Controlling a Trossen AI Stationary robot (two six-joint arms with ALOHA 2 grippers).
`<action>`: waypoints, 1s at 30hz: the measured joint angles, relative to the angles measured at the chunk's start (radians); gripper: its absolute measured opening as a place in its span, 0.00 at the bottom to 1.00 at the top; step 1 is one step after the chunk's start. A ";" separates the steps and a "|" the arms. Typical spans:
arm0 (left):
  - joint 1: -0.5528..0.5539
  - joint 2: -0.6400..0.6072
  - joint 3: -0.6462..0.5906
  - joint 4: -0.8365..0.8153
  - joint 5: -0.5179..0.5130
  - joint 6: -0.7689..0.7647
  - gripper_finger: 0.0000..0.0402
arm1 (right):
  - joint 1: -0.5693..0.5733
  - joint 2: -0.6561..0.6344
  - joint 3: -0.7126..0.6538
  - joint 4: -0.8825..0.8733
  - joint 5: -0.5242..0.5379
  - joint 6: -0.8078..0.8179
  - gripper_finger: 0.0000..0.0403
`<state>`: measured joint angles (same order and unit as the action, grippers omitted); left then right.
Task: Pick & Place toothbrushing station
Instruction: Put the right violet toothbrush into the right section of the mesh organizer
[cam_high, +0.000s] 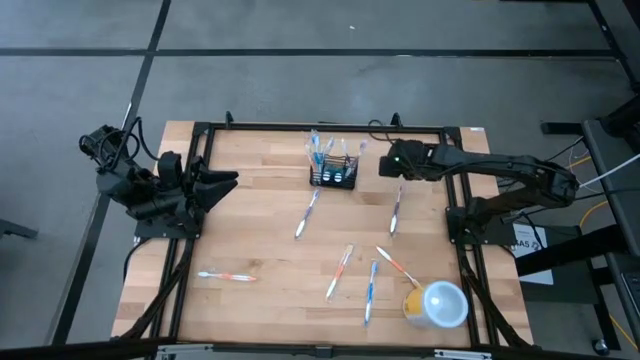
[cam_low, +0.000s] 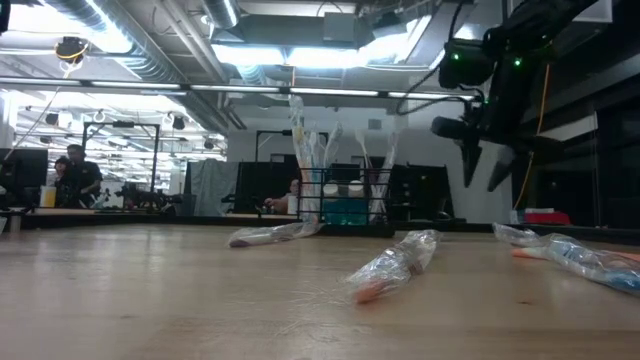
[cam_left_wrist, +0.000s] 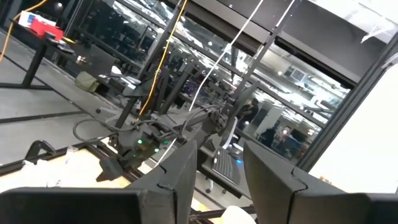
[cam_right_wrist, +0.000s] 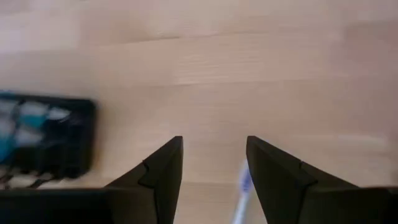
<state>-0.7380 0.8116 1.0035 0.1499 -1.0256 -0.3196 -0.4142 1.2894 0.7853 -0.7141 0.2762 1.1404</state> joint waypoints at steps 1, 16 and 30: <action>0.000 0.000 0.000 0.000 0.000 -0.002 0.32 | -0.014 -0.001 0.000 -0.024 -0.011 0.023 0.45; 0.000 0.000 0.000 0.014 0.062 0.031 0.32 | -0.066 0.043 0.000 -0.237 -0.275 0.200 0.45; 0.000 0.000 0.000 0.038 0.088 0.045 0.32 | -0.066 0.202 -0.027 -0.048 -0.321 0.235 0.45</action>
<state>-0.7380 0.8116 1.0033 0.1879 -0.9379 -0.2746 -0.4801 1.4916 0.7582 -0.7619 -0.0452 1.3758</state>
